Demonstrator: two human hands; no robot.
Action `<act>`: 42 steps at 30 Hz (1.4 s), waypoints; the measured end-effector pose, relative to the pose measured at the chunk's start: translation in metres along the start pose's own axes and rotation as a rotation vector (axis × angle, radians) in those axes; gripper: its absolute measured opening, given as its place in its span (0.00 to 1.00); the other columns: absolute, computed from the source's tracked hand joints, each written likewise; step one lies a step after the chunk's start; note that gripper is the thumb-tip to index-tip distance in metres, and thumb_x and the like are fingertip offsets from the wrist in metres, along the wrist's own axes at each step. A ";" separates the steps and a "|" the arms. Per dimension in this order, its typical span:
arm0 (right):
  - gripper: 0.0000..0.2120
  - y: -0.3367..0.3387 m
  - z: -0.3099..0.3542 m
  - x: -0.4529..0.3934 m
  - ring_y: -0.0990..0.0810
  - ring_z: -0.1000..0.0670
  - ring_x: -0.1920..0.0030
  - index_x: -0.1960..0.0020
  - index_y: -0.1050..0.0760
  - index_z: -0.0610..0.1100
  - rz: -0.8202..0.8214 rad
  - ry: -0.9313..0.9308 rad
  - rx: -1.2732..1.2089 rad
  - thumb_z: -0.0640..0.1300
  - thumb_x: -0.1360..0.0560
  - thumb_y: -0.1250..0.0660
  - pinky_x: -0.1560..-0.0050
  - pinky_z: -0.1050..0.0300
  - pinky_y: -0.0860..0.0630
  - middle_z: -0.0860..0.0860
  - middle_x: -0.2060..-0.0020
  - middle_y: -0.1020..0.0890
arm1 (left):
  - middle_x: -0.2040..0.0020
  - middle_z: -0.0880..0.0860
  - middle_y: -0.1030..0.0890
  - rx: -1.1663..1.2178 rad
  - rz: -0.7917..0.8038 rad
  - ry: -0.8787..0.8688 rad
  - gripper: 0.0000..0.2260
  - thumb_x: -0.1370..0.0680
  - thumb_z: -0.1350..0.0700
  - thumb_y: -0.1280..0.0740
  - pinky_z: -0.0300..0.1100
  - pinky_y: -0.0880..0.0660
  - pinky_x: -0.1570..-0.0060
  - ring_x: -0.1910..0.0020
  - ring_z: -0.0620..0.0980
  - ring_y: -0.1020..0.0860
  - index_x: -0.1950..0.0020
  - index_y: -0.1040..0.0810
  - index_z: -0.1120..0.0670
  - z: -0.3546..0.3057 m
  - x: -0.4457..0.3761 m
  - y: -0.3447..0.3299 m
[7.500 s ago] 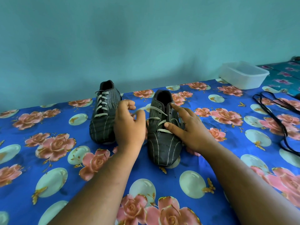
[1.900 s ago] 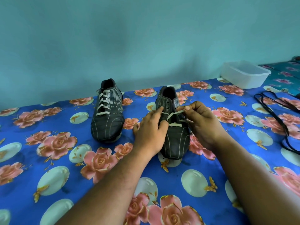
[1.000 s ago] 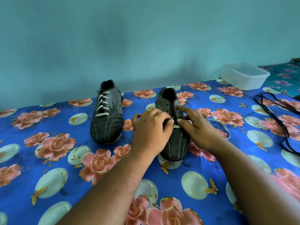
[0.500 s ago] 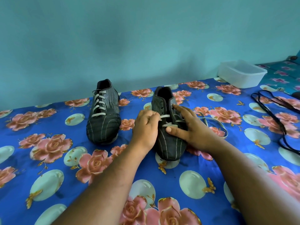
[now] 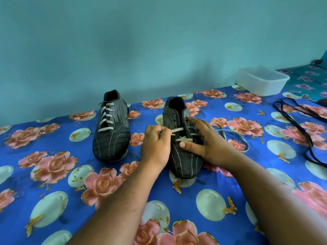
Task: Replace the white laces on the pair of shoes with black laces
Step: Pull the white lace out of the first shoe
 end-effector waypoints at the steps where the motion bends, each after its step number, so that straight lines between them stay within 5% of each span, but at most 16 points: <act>1: 0.49 0.000 0.000 0.000 0.33 0.55 0.27 0.20 0.43 0.59 0.001 -0.002 -0.002 0.72 0.35 0.31 0.26 0.52 0.34 0.60 0.27 0.35 | 0.51 0.49 0.26 -0.031 0.003 -0.031 0.13 0.19 0.51 0.34 0.46 0.30 0.50 0.50 0.50 0.25 0.65 0.28 0.48 0.000 0.001 -0.001; 3: 0.49 0.000 -0.001 0.000 0.33 0.55 0.27 0.20 0.43 0.59 -0.003 0.000 -0.003 0.73 0.36 0.31 0.26 0.52 0.33 0.60 0.27 0.35 | 0.46 0.47 0.25 -0.044 0.008 -0.143 0.08 0.22 0.42 0.34 0.44 0.27 0.46 0.48 0.44 0.24 0.55 0.22 0.45 -0.003 0.004 -0.002; 5: 0.49 0.000 -0.001 -0.001 0.33 0.56 0.28 0.20 0.43 0.58 -0.005 0.007 0.006 0.72 0.35 0.31 0.28 0.54 0.33 0.59 0.27 0.35 | 0.45 0.46 0.24 -0.074 0.007 -0.274 0.14 0.25 0.37 0.33 0.42 0.24 0.48 0.45 0.41 0.24 0.49 0.19 0.45 -0.004 0.005 -0.002; 8: 0.47 0.000 0.001 -0.001 0.33 0.58 0.30 0.20 0.43 0.57 -0.003 0.002 0.006 0.69 0.34 0.30 0.32 0.60 0.35 0.60 0.28 0.35 | 0.50 0.46 0.22 -0.144 -0.033 -0.350 0.06 0.23 0.46 0.29 0.47 0.22 0.51 0.48 0.41 0.24 0.54 0.18 0.47 -0.005 0.001 -0.001; 12: 0.48 0.000 0.002 0.000 0.33 0.58 0.30 0.20 0.43 0.58 -0.001 0.003 -0.001 0.69 0.34 0.30 0.30 0.58 0.34 0.61 0.29 0.35 | 0.49 0.54 0.20 0.134 -0.040 -0.069 0.06 0.25 0.49 0.28 0.52 0.23 0.47 0.49 0.51 0.21 0.61 0.21 0.45 -0.003 0.002 0.002; 15: 0.48 -0.001 0.002 0.000 0.32 0.57 0.30 0.20 0.42 0.57 -0.003 0.004 -0.016 0.69 0.34 0.29 0.28 0.56 0.35 0.61 0.30 0.35 | 0.50 0.68 0.22 0.331 -0.050 0.149 0.13 0.31 0.41 0.34 0.56 0.26 0.59 0.56 0.58 0.23 0.60 0.25 0.51 0.004 -0.001 0.003; 17: 0.48 -0.001 0.002 0.000 0.32 0.57 0.29 0.20 0.42 0.57 -0.003 0.001 -0.018 0.69 0.34 0.29 0.28 0.56 0.34 0.61 0.29 0.34 | 0.49 0.64 0.20 0.246 -0.049 0.103 0.14 0.29 0.38 0.32 0.60 0.23 0.52 0.53 0.57 0.21 0.57 0.23 0.48 0.005 -0.001 0.004; 20: 0.48 0.000 0.001 0.000 0.32 0.56 0.28 0.20 0.41 0.56 -0.002 0.002 -0.024 0.69 0.35 0.29 0.27 0.55 0.34 0.58 0.27 0.34 | 0.41 0.48 0.23 0.050 -0.082 -0.154 0.12 0.23 0.40 0.29 0.41 0.22 0.47 0.52 0.39 0.21 0.45 0.19 0.45 -0.004 0.004 0.006; 24: 0.48 0.000 0.002 0.001 0.31 0.56 0.29 0.19 0.41 0.55 -0.003 0.001 -0.033 0.68 0.34 0.29 0.28 0.56 0.33 0.57 0.27 0.34 | 0.46 0.45 0.24 -0.181 -0.154 -0.326 0.10 0.26 0.40 0.34 0.54 0.20 0.51 0.56 0.39 0.23 0.48 0.20 0.41 -0.005 0.003 0.005; 27: 0.48 0.000 0.003 0.001 0.31 0.56 0.29 0.19 0.42 0.55 -0.001 0.001 -0.026 0.68 0.34 0.29 0.29 0.57 0.33 0.58 0.27 0.34 | 0.47 0.46 0.23 -0.075 -0.164 -0.246 0.02 0.24 0.46 0.34 0.50 0.22 0.50 0.58 0.36 0.23 0.54 0.23 0.41 -0.007 0.004 0.006; 31: 0.48 0.001 0.004 0.002 0.31 0.56 0.30 0.19 0.42 0.56 0.004 -0.001 -0.013 0.69 0.34 0.30 0.30 0.57 0.33 0.57 0.27 0.34 | 0.49 0.46 0.21 0.124 -0.049 -0.177 0.05 0.21 0.56 0.31 0.35 0.29 0.54 0.56 0.36 0.23 0.49 0.21 0.46 -0.012 0.007 0.008; 36: 0.48 0.001 0.003 0.001 0.30 0.55 0.30 0.19 0.42 0.54 0.005 0.000 -0.018 0.68 0.33 0.29 0.31 0.58 0.32 0.57 0.28 0.34 | 0.55 0.44 0.16 0.165 0.064 -0.225 0.11 0.24 0.46 0.33 0.46 0.21 0.49 0.53 0.46 0.18 0.43 0.19 0.41 -0.014 0.010 -0.003; 42: 0.48 0.000 0.003 0.001 0.30 0.56 0.30 0.19 0.42 0.54 0.001 -0.001 -0.022 0.69 0.34 0.29 0.29 0.56 0.32 0.58 0.28 0.34 | 0.63 0.45 0.16 0.057 -0.032 -0.199 0.04 0.24 0.50 0.24 0.37 0.23 0.59 0.63 0.40 0.20 0.51 0.14 0.48 -0.008 0.007 0.004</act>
Point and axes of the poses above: each hand's wrist, its own x-axis away from the middle knuckle, its own y-axis out of the back of the hand, z = x × y, the point moved 3 cm from there along -x, towards the middle knuckle
